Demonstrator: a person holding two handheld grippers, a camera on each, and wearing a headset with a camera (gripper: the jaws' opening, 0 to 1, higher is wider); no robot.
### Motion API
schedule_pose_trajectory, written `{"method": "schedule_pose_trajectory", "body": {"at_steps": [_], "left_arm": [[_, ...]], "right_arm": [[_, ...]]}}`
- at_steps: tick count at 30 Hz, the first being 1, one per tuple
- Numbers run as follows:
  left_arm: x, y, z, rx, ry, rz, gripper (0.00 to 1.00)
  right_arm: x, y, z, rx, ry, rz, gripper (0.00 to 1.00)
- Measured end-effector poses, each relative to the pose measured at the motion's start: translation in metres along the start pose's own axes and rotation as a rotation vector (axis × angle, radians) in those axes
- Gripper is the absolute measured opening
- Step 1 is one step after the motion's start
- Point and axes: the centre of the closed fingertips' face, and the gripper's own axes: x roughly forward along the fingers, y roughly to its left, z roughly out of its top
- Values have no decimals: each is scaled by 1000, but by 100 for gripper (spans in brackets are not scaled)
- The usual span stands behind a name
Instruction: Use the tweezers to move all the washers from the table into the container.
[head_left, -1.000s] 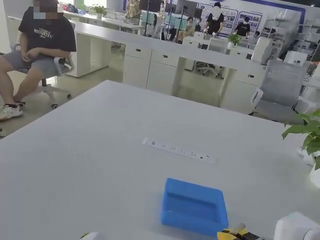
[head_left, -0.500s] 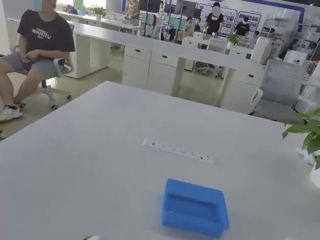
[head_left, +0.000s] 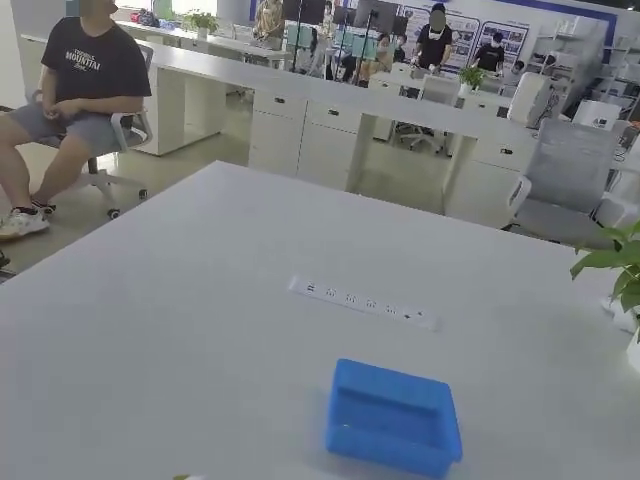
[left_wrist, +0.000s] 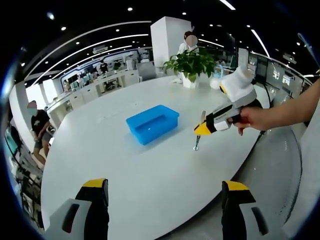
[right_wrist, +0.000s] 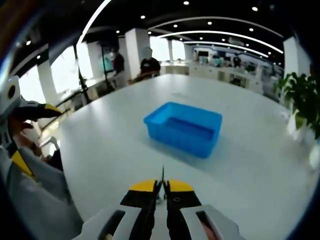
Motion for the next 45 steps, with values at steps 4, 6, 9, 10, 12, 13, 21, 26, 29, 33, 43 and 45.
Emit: {"method": "schedule_pose_trajectory", "body": {"at_steps": [4,6,9,10,12,13,21,26,29,33,43,45], "left_arm": [[0,0,-2,-1,6,1,97],[0,0,-2,-2,5,1,96],[1,-1,-3,-3,6,-1,96],[1,-1,-3,-2,6,-1,96],[1,-1,-3,-2,6,-2,96],[2,-1,-3,-1,6,-1,96],[1,0,-2,-3,0,-1,97],[0,0,-1,-4,-5,1,96],[0,0,-3,-7,-4,1,96],[-1,0,-2,-10,-9,2,96],[0,1,1,3,-11,2,96],[0,1,0,2,-9,2,96]], "right_arm": [[2,0,-1,-5,-1,-3,3],[2,2,0,-9,-3,-3,3],[3,3,-1,-29,-10,-6,3],[3,5,-1,-29,-14,0,3],[4,6,0,-27,-31,0,3],[4,6,-1,-28,-33,-1,3],[3,-1,1,10,-17,-7,2],[-1,-5,8,44,-23,2,2],[-4,-4,17,54,-35,12,2],[-8,-1,28,54,-48,20,2],[-13,1,48,23,-78,23,2],[-14,0,54,18,-89,21,2]]}}
